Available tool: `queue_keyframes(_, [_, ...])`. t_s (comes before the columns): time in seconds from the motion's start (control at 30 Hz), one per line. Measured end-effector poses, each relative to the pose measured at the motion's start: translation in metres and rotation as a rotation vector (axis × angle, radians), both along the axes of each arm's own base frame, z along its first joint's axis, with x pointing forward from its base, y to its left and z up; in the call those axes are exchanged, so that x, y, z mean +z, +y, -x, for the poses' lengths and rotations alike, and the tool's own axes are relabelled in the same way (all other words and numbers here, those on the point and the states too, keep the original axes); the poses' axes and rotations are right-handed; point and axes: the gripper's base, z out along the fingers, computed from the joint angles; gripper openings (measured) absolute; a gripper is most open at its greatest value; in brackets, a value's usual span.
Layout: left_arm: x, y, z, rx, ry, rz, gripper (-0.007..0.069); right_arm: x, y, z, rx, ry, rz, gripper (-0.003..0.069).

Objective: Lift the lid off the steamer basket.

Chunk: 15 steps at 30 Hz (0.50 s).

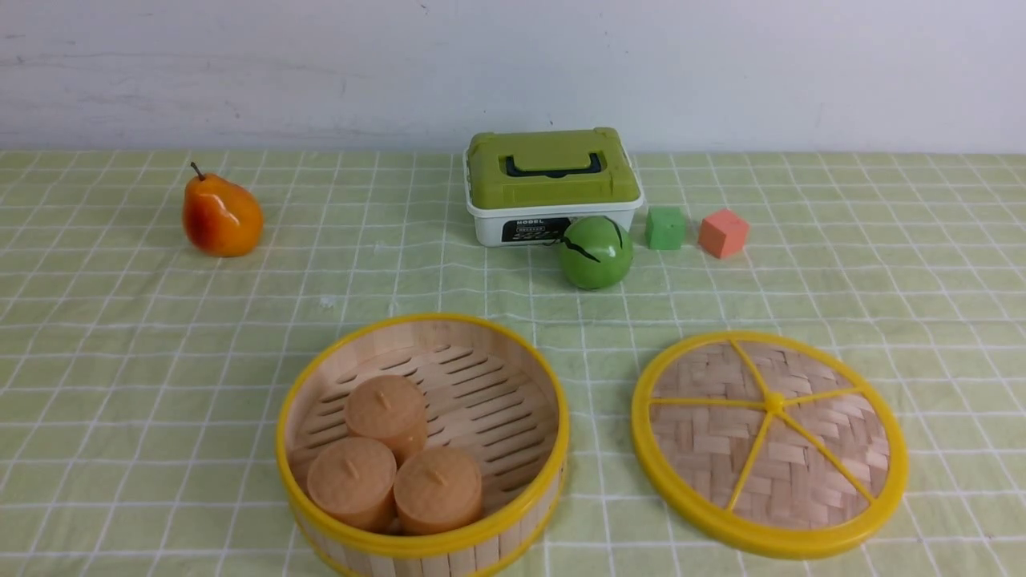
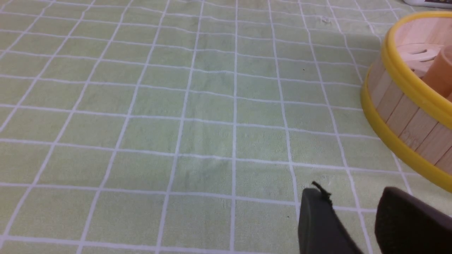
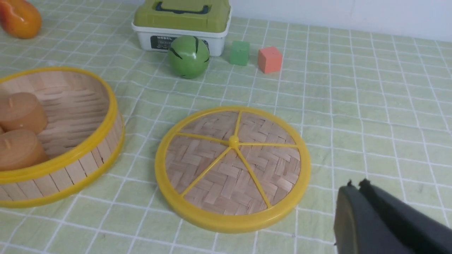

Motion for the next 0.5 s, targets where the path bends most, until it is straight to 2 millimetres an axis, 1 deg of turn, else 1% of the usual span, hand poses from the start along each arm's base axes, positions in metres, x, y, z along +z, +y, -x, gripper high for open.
queue_keyframes(0.33, [0.0000,0.0000,0.0000,0.000,0.000,0.000,0.0239,0.0001,0.0000,-0.0001,0.000,-0.002,-0.001,-0.0014])
queue_keyframes(0.5, [0.0000,0.0000,0.0000,0.000,0.000,0.000,0.0239,-0.0065,-0.0007,0.0019,-0.003,0.069,0.018,-0.0008])
